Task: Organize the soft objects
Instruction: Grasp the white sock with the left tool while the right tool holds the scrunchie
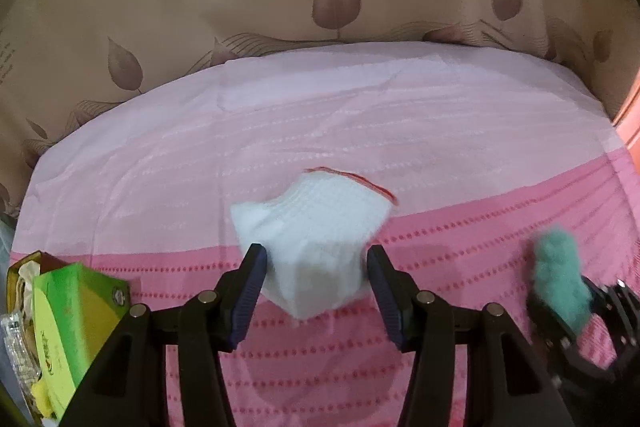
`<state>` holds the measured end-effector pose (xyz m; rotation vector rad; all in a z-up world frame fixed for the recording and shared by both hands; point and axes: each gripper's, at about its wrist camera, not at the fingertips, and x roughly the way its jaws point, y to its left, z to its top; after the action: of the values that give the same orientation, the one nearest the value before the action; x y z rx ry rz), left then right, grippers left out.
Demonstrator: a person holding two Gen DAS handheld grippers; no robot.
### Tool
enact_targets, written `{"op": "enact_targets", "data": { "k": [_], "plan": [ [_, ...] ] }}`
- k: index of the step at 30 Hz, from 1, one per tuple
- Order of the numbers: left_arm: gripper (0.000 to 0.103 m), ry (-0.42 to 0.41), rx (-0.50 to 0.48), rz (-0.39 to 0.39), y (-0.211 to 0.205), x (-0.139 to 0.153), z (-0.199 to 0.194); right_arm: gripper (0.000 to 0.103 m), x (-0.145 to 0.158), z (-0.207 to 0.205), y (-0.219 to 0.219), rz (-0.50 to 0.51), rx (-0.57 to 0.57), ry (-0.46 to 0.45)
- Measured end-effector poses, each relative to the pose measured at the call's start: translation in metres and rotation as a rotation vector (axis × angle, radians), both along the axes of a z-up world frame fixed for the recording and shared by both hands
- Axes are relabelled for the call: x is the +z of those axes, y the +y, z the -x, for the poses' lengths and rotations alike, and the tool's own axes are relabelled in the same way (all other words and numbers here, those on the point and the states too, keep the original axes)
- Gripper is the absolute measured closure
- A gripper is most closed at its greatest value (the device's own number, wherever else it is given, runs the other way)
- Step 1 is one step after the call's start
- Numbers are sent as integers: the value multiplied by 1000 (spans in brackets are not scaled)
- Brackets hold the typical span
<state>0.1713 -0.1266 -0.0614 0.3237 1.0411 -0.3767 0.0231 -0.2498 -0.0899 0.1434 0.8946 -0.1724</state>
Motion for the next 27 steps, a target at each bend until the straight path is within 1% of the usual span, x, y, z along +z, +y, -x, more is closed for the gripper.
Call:
{"op": "enact_targets", "data": {
  "k": [1,3,5,6,8,12,14,16,18,23,27],
  "plan": [
    [43,-5,7,-7,-1,-2,-2,62,0,0,0,-2,1,-1],
    [41,-3,11,-4,-1,-9,-9,60,0,0,-1,-9,3,-2],
    [38,17,24,-5,0,-19,-17,60,0,0,-1,-12,7,-3],
    [38,26,29,6,1,-23,-20,59,0,-1,-2,-11,8,-3],
    [38,10,41,16,2,-22,-21,58,-1,0,-1,-14,8,-3],
    [40,12,38,32,4,-22,-21,56,-1,-1,0,-13,16,-2],
    [50,17,40,55,8,-21,-20,55,-2,-2,0,-14,17,-2],
    [65,15,55,61,12,-18,-19,55,-2,-2,0,-14,17,-2],
    [70,26,55,71,14,-13,-19,55,-2,-2,0,-10,17,-1],
    [73,47,67,91,20,-12,-18,55,-2,-2,1,-6,17,1],
    [73,33,63,89,24,-7,-7,55,-3,-2,1,0,17,3]
  ]
}}
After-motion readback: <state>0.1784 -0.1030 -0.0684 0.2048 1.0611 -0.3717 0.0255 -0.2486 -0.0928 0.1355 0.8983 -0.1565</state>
